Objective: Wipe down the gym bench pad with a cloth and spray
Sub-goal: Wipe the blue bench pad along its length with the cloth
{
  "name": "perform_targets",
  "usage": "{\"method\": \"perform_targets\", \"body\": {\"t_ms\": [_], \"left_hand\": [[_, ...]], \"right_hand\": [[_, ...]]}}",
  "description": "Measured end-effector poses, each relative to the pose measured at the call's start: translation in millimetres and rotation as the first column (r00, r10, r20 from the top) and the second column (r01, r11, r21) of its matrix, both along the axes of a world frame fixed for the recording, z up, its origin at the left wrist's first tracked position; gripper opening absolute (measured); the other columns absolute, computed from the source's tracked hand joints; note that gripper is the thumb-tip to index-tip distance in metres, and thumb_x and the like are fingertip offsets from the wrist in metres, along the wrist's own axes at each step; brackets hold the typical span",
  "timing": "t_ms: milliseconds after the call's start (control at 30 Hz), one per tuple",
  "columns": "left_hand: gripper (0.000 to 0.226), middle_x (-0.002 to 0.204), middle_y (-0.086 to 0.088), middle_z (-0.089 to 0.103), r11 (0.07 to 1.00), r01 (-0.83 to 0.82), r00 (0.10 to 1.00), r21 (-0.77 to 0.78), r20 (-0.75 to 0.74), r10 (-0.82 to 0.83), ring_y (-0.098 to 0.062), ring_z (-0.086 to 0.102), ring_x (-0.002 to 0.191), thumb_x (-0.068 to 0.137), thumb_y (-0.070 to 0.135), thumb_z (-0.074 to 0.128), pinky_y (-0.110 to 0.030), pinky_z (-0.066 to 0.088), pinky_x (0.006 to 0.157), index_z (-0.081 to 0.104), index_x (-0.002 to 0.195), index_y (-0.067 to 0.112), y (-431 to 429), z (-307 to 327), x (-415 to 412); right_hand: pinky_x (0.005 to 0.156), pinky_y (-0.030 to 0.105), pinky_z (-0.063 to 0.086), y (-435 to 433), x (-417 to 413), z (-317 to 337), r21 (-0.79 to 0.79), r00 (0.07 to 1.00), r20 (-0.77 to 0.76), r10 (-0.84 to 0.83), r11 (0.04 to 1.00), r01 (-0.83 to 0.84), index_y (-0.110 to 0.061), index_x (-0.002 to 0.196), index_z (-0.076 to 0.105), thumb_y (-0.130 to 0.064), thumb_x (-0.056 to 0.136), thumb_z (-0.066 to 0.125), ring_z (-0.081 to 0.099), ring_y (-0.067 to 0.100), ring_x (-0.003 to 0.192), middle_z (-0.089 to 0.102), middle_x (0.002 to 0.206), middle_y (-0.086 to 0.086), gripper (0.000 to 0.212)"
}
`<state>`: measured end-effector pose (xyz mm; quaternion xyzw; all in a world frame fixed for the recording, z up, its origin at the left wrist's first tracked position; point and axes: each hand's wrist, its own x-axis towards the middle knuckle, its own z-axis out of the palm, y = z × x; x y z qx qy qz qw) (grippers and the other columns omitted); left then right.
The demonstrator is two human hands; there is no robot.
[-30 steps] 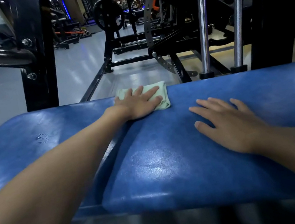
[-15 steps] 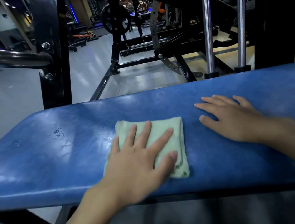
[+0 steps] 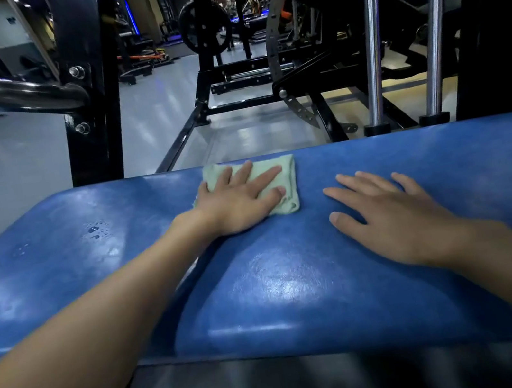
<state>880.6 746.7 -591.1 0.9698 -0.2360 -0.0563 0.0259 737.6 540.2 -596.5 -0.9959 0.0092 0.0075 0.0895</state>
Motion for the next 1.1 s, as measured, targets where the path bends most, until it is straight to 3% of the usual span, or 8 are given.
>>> {"method": "perform_targets", "body": {"t_ms": [133,267,433,567,700,900,1000,1100], "left_hand": [[0.060,0.167,0.008,0.001,0.999,-0.030,0.999,-0.016,-0.023,0.030,-0.026,-0.001,0.153,0.090,0.077,0.016,-0.061,0.000,0.118,0.004,0.147,0.063,-14.4,4.0,51.6],[0.060,0.167,0.007,0.001,0.999,-0.041,0.999,-0.002,-0.014,0.041,-0.026,-0.002,0.153,0.089,0.077,0.014,-0.061,-0.002,0.118,0.002,0.147,0.063,-13.4,1.7,48.9],[0.056,0.167,0.008,-0.004,1.000,0.028,1.000,-0.010,-0.009,-0.028,-0.023,-0.007,0.153,0.093,0.073,0.015,-0.057,-0.003,0.120,0.001,0.146,0.065,17.1,1.6,-30.7],[0.066,0.166,0.012,-0.008,0.996,0.087,0.993,0.004,0.073,-0.087,-0.020,-0.009,0.153,0.074,0.079,-0.005,-0.052,0.001,0.120,-0.012,0.139,0.071,53.0,-1.3,-119.1],[0.057,0.165,0.014,-0.013,0.998,0.065,0.994,-0.004,0.093,-0.065,-0.017,-0.014,0.152,0.072,0.079,-0.010,-0.050,-0.002,0.121,-0.020,0.128,0.077,71.2,-2.8,-159.8],[0.062,0.166,0.012,-0.005,0.999,0.051,0.998,0.017,0.031,-0.052,-0.017,-0.008,0.152,0.082,0.081,0.008,-0.054,-0.001,0.120,-0.004,0.142,0.070,61.7,1.1,-109.5],[0.054,0.167,0.010,-0.003,1.000,0.020,1.000,0.000,0.007,-0.020,-0.021,-0.007,0.153,0.094,0.072,0.019,-0.058,-0.002,0.119,0.003,0.145,0.067,49.2,1.2,-58.2],[0.055,0.167,0.010,-0.004,1.000,0.007,1.000,0.008,-0.021,-0.007,-0.021,-0.007,0.153,0.094,0.073,0.016,-0.059,-0.003,0.119,0.003,0.146,0.065,35.4,2.8,0.3]], "right_hand": [[0.121,0.046,-0.004,1.3,-1.9,1.6,0.006,1.000,-0.002,-0.001,1.000,0.001,-0.044,0.153,0.013,-0.061,0.096,0.016,-0.007,0.004,0.150,0.000,0.164,-0.017,0.059],[0.121,0.044,-0.004,1.1,-1.6,1.8,0.012,1.000,0.005,-0.005,1.000,0.005,-0.045,0.153,0.014,-0.061,0.096,0.017,-0.006,0.004,0.150,0.002,0.164,-0.017,0.059],[0.121,0.044,-0.005,0.6,-0.2,0.4,0.012,1.000,-0.003,-0.013,1.000,0.013,-0.046,0.153,0.013,-0.062,0.096,0.016,-0.005,0.003,0.150,0.001,0.164,-0.018,0.060],[0.121,0.045,-0.004,2.4,-3.2,2.9,0.005,1.000,0.002,-0.008,1.000,0.008,-0.044,0.154,0.015,-0.061,0.097,0.016,-0.003,0.005,0.150,0.004,0.164,-0.017,0.059],[0.121,0.049,-0.004,7.6,-4.6,11.9,-0.066,1.000,-0.021,-0.003,0.998,0.001,-0.037,0.155,0.018,-0.055,0.101,0.019,0.000,0.010,0.151,0.008,0.165,-0.010,0.057],[0.121,0.047,-0.004,29.2,-0.4,17.1,0.085,0.998,0.000,0.064,0.994,-0.064,-0.038,0.155,0.017,-0.056,0.101,0.020,-0.001,0.005,0.150,0.007,0.165,-0.014,0.057],[0.121,0.046,-0.007,35.8,1.8,6.4,0.031,0.998,-0.032,0.062,0.998,-0.061,-0.041,0.155,0.011,-0.060,0.099,0.016,-0.008,0.004,0.150,-0.001,0.164,-0.017,0.060],[0.121,0.044,-0.008,35.6,-1.0,1.9,0.008,0.998,-0.007,0.062,0.998,-0.062,-0.043,0.155,0.010,-0.062,0.097,0.015,-0.011,0.002,0.149,-0.004,0.164,-0.019,0.061]]}}
